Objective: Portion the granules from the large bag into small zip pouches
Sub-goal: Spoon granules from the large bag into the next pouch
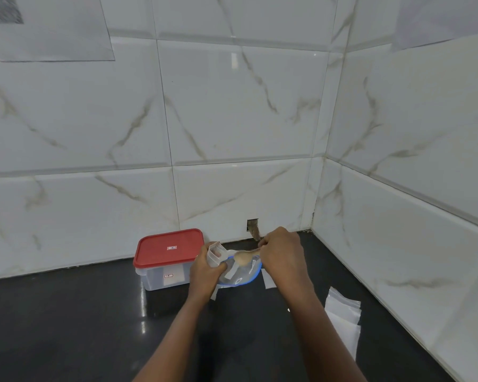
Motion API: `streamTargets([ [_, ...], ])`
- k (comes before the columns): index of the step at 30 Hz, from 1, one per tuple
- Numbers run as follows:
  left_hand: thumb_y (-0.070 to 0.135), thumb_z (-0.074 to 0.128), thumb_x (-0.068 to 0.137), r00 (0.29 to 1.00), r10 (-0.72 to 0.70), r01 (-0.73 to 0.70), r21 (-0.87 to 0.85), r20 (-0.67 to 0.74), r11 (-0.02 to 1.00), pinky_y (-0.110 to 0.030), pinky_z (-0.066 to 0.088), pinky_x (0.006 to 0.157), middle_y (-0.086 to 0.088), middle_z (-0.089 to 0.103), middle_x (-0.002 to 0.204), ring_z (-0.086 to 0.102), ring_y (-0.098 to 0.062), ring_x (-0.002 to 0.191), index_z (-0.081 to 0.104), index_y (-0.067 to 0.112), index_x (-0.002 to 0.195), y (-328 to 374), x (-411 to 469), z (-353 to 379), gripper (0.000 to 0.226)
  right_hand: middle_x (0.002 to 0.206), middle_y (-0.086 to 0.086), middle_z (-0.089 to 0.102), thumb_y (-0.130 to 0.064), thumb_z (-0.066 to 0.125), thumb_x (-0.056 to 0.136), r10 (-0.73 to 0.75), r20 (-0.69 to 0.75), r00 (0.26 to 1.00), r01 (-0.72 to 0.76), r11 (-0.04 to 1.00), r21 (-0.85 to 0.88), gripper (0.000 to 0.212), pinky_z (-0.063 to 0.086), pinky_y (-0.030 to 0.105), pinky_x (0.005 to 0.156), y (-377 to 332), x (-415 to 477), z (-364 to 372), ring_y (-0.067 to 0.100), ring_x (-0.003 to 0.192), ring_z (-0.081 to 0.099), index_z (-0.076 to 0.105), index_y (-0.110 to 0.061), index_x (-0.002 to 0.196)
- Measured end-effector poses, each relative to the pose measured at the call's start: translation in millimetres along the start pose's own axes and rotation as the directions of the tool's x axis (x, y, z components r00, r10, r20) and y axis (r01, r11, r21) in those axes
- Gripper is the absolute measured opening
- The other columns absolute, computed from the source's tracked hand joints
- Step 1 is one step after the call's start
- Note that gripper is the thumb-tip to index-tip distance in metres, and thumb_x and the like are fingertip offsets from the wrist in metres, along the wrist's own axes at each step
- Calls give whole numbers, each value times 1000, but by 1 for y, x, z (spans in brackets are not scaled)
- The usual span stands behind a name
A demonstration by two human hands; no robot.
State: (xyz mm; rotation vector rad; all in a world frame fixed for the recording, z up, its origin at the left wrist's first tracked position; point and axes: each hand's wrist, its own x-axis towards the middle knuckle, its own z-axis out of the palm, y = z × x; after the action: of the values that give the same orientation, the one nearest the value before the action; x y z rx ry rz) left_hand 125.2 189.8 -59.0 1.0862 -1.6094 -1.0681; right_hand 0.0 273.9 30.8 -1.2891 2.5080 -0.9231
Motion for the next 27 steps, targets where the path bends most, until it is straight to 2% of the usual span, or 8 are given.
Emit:
streamTargets([
  [4,0,66,78,1000,15,-15,-12,-10,1000,-14,45,69,2,63,101,58,-13,90,58,16,114,3,-1,-3,40,124,12,59,-6,42,90,29,180,983,-6,992,-129,36,41,22,78,3,2,27,26,112,58,61,-7,121],
  [7,3,69,77,999,47,-47,-9,2,999,-4,43,62,8,64,90,58,0,80,60,22,100,4,-3,-6,32,127,15,56,-3,44,92,18,287,958,29,987,-159,34,46,25,87,0,4,49,27,119,55,56,-2,124],
  [9,8,71,75,998,61,-61,12,18,998,-1,41,61,10,64,88,58,3,79,61,24,96,4,-3,-7,28,128,13,58,-7,45,94,-33,366,930,107,977,-184,35,44,26,88,-4,4,63,26,119,55,58,-5,126],
  [13,2,68,78,995,85,-87,66,44,994,-1,41,62,15,63,84,59,0,79,62,23,94,8,-4,-8,27,116,11,60,-12,42,97,-28,492,870,93,990,-109,34,37,27,83,-5,4,82,23,110,55,57,-2,125],
  [17,5,69,79,994,98,-102,72,57,992,0,41,62,15,63,85,58,4,79,62,24,95,13,-4,-11,25,128,18,56,-12,49,95,-115,494,862,192,976,-108,34,43,36,96,-3,2,81,32,120,53,54,-3,127],
  [21,5,70,78,987,125,-137,120,99,983,0,40,66,10,63,94,58,2,83,59,22,107,16,-2,-8,35,123,15,61,-13,52,93,-133,389,911,177,981,-78,30,41,31,95,-2,8,82,28,118,55,59,-2,120],
  [25,-2,67,68,968,127,-183,266,215,947,-22,41,87,2,61,113,55,-16,104,54,16,122,14,4,-4,58,122,14,62,-5,41,96,-33,270,962,49,997,-53,22,40,28,85,3,13,81,24,115,56,63,-2,96],
  [27,-2,64,66,967,138,-199,295,213,935,-27,41,89,1,60,114,54,-18,105,54,13,121,15,4,-2,58,117,11,63,-10,40,98,12,245,970,-1,999,-46,26,42,26,86,6,10,82,21,116,57,63,-6,108],
])
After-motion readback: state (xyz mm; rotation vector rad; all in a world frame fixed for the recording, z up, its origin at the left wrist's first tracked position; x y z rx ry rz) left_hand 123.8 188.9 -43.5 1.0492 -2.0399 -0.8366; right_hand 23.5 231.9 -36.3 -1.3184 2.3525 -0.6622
